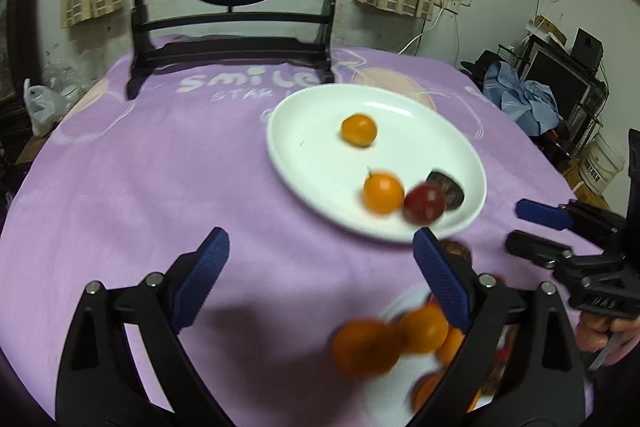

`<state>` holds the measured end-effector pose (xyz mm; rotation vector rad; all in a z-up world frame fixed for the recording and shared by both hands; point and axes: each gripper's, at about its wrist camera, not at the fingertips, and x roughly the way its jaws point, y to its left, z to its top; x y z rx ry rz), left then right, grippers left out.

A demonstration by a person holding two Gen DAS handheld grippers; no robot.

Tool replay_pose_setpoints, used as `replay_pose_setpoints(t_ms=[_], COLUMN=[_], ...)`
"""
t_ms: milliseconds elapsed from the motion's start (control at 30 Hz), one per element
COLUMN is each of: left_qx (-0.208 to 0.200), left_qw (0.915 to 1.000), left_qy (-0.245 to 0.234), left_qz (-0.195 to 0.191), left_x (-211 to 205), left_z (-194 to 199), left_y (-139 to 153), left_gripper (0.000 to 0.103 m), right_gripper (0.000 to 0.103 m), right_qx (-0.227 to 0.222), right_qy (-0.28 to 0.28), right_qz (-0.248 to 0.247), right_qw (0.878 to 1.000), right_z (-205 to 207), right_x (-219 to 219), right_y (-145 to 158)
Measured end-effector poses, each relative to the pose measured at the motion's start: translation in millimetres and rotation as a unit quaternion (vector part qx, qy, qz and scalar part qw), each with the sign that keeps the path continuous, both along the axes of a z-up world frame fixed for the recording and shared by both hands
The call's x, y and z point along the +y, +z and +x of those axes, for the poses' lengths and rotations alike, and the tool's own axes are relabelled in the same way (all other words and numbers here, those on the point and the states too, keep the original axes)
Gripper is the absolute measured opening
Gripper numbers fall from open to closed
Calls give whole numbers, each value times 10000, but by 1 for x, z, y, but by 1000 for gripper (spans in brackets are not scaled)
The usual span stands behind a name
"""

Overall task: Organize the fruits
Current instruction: 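Release the plum and tangerine onto the white plate with both tools, then grasp the yellow-green fruit with the right tool while the left tool grasps an orange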

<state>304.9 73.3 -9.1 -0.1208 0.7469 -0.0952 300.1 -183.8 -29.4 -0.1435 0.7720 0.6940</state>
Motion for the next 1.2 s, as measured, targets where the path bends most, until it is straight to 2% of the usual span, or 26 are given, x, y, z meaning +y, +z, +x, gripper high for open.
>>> replay_pose_setpoints(t_ms=[133,300,433,767,867,1067,1200], left_qx=[132,49,-12,-56,-71,-84,-29], left_qw=[9997,9986,9981,9966,9964,9958,9953], left_qy=[-161,-271,-407,-563,-605,-688,-833], left_qz=[93,446,457,598,585,604,486], left_x=[5,0,-4,-12,-14,-17,-17], left_z=[-33,-60,-68,-73,-75,-78,-78], left_y=[-16,-20,-19,-19,-18,-17,-17], left_gripper=[95,96,97,97,97,97,97], right_gripper=[56,56,56,56,53,40,38], right_qx=[223,317,343,773,821,960,1038], right_qy=[291,627,602,581,598,554,457], right_qz=[-249,-214,-219,-222,-228,-123,132], right_qw=[9990,9973,9974,9951,9946,9938,9935], right_z=[-20,-39,-43,-42,-43,-39,-36], right_x=[-9,-14,-20,-27,-26,-31,-41], right_y=[-18,-19,-19,-34,-36,-38,-33])
